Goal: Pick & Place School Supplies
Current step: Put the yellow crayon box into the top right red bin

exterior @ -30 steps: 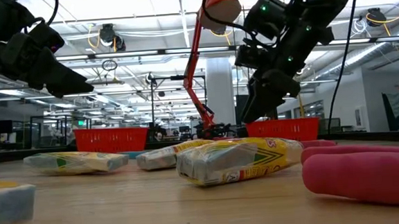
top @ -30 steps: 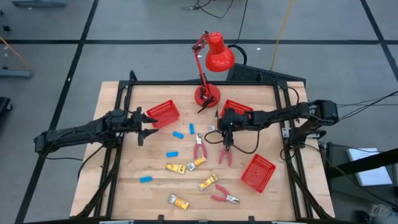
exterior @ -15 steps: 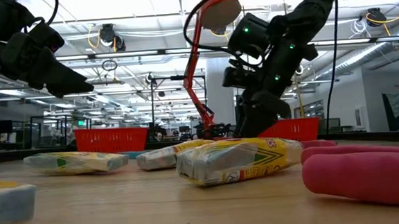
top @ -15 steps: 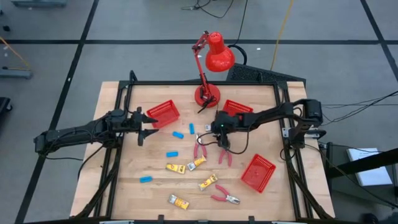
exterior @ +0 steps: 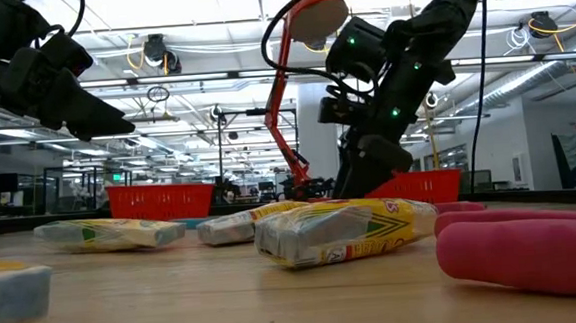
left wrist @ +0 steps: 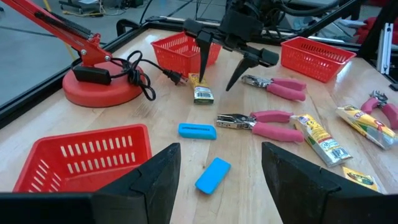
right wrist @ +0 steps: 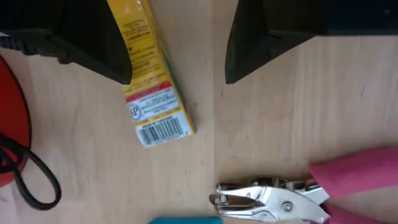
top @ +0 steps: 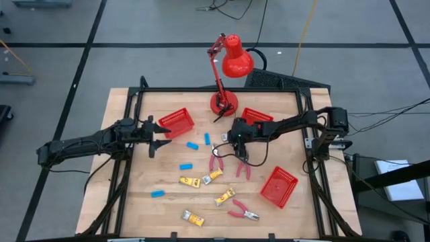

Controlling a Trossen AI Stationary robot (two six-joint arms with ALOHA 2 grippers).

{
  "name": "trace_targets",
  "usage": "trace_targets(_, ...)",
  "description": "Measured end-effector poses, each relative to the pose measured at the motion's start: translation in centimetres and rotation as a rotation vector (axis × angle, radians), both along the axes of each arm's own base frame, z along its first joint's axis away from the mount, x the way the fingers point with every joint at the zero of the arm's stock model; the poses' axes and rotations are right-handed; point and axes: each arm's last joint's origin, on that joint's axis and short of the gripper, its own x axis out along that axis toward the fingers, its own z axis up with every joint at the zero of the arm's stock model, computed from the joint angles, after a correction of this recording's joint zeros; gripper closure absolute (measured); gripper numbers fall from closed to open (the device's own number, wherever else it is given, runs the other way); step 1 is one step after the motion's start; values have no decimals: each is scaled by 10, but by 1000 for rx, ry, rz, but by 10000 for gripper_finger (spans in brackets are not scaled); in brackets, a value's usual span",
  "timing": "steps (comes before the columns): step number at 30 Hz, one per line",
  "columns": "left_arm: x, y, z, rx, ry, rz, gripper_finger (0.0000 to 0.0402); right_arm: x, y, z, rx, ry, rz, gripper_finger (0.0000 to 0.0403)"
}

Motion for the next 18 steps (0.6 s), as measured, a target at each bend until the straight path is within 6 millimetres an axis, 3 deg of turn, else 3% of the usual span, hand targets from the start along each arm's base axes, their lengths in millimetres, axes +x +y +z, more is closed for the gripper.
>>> trace_targets(18,0,0,0,-1,-1,-3,174,-2,-19,-3,3,32,-18,151)
